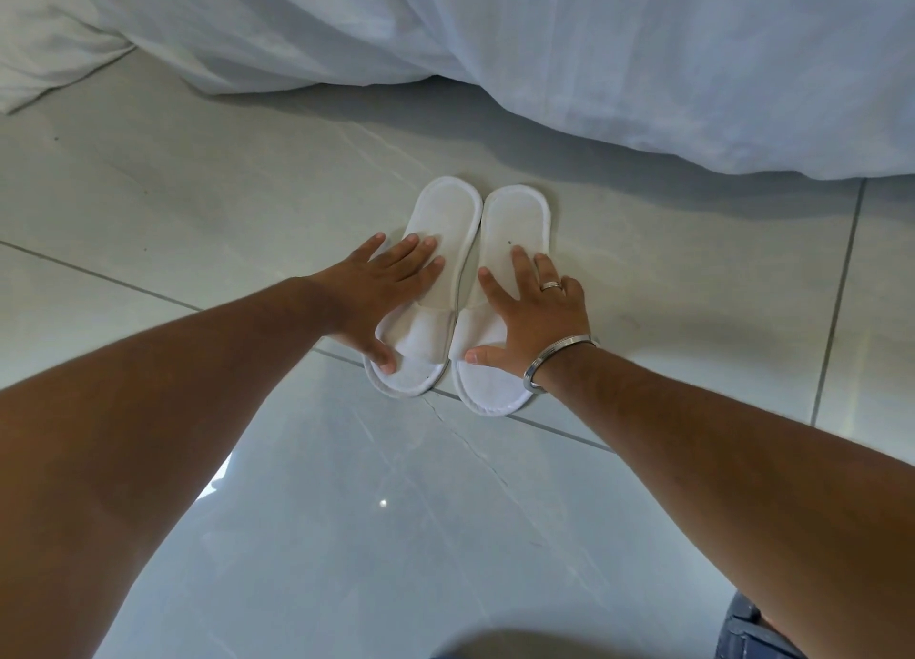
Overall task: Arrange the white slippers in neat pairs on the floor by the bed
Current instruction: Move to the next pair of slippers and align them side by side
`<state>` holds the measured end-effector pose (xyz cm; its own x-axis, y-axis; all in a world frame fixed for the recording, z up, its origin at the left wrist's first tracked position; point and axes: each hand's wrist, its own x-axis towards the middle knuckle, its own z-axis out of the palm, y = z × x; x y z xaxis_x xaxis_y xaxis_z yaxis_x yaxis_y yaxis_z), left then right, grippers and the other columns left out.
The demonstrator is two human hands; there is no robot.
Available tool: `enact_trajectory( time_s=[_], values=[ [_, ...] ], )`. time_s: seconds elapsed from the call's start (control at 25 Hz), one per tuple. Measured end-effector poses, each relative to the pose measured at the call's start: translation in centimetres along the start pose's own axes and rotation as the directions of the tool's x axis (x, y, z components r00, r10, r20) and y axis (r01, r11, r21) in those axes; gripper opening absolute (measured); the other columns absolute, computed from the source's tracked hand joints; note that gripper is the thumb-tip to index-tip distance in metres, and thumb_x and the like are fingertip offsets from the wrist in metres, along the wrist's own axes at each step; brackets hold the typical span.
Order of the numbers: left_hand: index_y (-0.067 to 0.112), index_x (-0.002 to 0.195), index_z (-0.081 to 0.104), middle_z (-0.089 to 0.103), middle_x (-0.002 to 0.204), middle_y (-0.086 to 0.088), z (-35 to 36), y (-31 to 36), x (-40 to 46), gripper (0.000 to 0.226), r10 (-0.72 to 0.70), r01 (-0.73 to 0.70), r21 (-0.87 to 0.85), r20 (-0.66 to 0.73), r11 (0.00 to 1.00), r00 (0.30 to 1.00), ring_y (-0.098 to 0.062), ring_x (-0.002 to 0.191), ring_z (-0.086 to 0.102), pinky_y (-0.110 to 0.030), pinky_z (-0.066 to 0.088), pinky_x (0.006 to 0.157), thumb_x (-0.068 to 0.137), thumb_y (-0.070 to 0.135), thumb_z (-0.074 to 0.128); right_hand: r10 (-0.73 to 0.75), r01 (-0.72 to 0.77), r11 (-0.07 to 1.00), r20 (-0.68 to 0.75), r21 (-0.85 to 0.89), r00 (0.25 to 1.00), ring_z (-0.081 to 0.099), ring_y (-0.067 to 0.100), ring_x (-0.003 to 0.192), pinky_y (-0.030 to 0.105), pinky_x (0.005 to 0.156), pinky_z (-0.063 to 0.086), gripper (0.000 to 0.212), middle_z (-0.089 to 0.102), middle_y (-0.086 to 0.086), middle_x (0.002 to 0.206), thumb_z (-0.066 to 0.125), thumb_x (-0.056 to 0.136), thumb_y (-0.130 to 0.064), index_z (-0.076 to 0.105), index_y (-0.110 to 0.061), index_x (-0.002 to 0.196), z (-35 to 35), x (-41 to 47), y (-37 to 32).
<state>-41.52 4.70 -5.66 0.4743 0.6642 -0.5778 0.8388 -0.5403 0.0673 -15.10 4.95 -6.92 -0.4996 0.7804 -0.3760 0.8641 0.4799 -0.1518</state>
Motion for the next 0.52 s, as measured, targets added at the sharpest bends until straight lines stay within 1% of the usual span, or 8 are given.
enact_trajectory(
  time_s=[0.12, 0.28, 0.4, 0.52],
  values=[
    [0.026, 0.151, -0.029, -0.029, 0.163, -0.002, 0.0, 0.0, 0.1, 0.154, 0.002, -0.002, -0.011, 0.018, 1.000, 1.000, -0.021, 0.149, -0.026, -0.057, -0.003, 0.121, 0.046, 0.093, 0.062, 0.021, -0.021, 1.000, -0.007, 0.004, 1.000, 0.005, 0.036, 0.144, 0.053, 0.106, 0.022, 0.106, -0.005, 0.010, 0.161, 0.042, 0.063, -0.087, 0.004, -0.037, 0.148, 0.0, 0.0, -0.2],
    [0.029, 0.151, -0.030, -0.029, 0.163, 0.000, -0.4, -0.6, 0.2, 0.155, 0.011, -0.010, -0.042, 0.031, 0.999, 0.999, -0.019, 0.148, -0.027, -0.057, -0.006, 0.120, 0.044, 0.093, 0.063, 0.064, -0.065, 0.997, 0.007, 0.050, 0.998, 0.004, 0.037, 0.144, 0.052, 0.105, 0.023, 0.105, -0.006, 0.010, 0.160, 0.045, 0.064, -0.085, 0.004, -0.036, 0.148, 0.4, -0.4, -0.9],
    [0.029, 0.151, -0.029, -0.028, 0.163, 0.000, -0.5, -0.7, 0.4, 0.155, 0.010, -0.009, -0.025, 0.046, 1.000, 0.999, -0.019, 0.149, -0.026, -0.058, -0.005, 0.120, 0.045, 0.092, 0.065, 0.089, -0.089, 0.994, -0.003, 0.071, 0.996, 0.005, 0.039, 0.143, 0.053, 0.105, 0.025, 0.106, -0.005, 0.011, 0.160, 0.046, 0.064, -0.085, 0.005, -0.035, 0.148, 0.6, -0.6, -1.3],
    [0.029, 0.150, -0.031, -0.031, 0.162, 0.000, -0.5, -0.7, 0.4, 0.155, 0.003, -0.002, -0.025, 0.058, 1.000, 0.998, -0.018, 0.147, -0.029, -0.059, -0.003, 0.121, 0.046, 0.089, 0.067, 0.097, -0.097, 0.992, -0.001, 0.075, 0.995, 0.006, 0.039, 0.143, 0.053, 0.104, 0.025, 0.106, -0.004, 0.011, 0.160, 0.046, 0.064, -0.085, 0.006, -0.035, 0.148, 0.6, -0.7, -1.3]
  ],
)
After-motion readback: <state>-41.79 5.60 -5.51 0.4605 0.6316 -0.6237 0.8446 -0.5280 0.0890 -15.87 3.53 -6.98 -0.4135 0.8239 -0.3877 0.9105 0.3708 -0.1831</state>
